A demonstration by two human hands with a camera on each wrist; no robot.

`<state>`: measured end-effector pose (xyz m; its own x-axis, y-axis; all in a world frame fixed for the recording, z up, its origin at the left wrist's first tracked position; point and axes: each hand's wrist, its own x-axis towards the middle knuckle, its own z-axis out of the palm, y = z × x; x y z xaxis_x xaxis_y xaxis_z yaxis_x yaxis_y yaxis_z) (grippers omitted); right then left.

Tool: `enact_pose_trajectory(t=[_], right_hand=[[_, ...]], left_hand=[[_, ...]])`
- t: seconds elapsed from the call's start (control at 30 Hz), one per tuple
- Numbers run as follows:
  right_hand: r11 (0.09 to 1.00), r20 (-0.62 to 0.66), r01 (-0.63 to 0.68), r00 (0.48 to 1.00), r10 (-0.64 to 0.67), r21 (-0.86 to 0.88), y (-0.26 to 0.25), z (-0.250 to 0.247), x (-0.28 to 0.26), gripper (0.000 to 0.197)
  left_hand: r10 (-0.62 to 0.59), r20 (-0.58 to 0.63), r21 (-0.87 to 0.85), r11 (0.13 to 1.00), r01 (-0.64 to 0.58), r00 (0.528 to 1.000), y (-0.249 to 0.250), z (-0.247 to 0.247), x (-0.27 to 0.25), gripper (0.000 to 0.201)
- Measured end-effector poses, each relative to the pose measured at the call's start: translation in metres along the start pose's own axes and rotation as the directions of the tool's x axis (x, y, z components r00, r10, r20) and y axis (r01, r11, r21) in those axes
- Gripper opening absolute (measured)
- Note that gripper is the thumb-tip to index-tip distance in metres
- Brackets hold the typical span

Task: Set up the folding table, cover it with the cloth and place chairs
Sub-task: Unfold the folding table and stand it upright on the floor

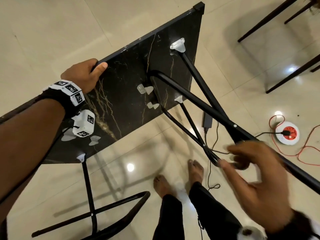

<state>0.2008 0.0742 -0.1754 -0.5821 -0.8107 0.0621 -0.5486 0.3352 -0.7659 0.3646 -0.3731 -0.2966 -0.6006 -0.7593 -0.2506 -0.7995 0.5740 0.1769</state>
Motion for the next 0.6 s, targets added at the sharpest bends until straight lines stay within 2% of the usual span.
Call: enact_pose_trajectory(t=[0.07,0.1,0.2,0.3,0.37,0.43,0.6], right_hand=[[0.986,0.073,-0.070,0.996,0.059,0.149,0.002,0.064,0.010,0.027],[0.971,0.127,-0.163,0.982,0.141,0.176,0.010,0.097,0.015,0.035],[0.906,0.261,-0.403,0.895,0.361,0.129,0.057,0.200,0.036,0.062],[0.858,0.296,-0.512,0.825,0.481,0.033,0.108,0.271,0.068,0.082],[0.800,0.281,-0.599,0.767,0.577,-0.008,0.132,0.299,0.093,0.087],[0.752,0.273,-0.660,0.723,0.634,0.002,0.157,0.321,0.122,0.084],[0.772,0.240,-0.635,0.744,0.624,-0.036,0.212,0.367,0.181,0.099]], left_hand=[[0.012,-0.036,0.008,1.000,-0.011,0.999,0.002,0.002,-0.004,0.057],[0.015,-0.048,0.006,1.000,-0.015,0.999,0.003,0.002,-0.006,0.056],[0.050,-0.069,0.005,0.999,-0.050,0.996,-0.003,0.000,-0.009,0.057],[0.070,-0.097,0.037,0.997,-0.067,0.993,-0.006,0.005,-0.010,0.058],[0.088,-0.127,0.049,0.995,-0.082,0.988,-0.005,0.009,-0.008,0.058],[0.093,-0.179,0.076,0.994,-0.081,0.979,-0.005,0.010,-0.005,0.058],[0.120,-0.314,0.146,0.986,-0.077,0.942,-0.011,0.020,0.009,0.057]])
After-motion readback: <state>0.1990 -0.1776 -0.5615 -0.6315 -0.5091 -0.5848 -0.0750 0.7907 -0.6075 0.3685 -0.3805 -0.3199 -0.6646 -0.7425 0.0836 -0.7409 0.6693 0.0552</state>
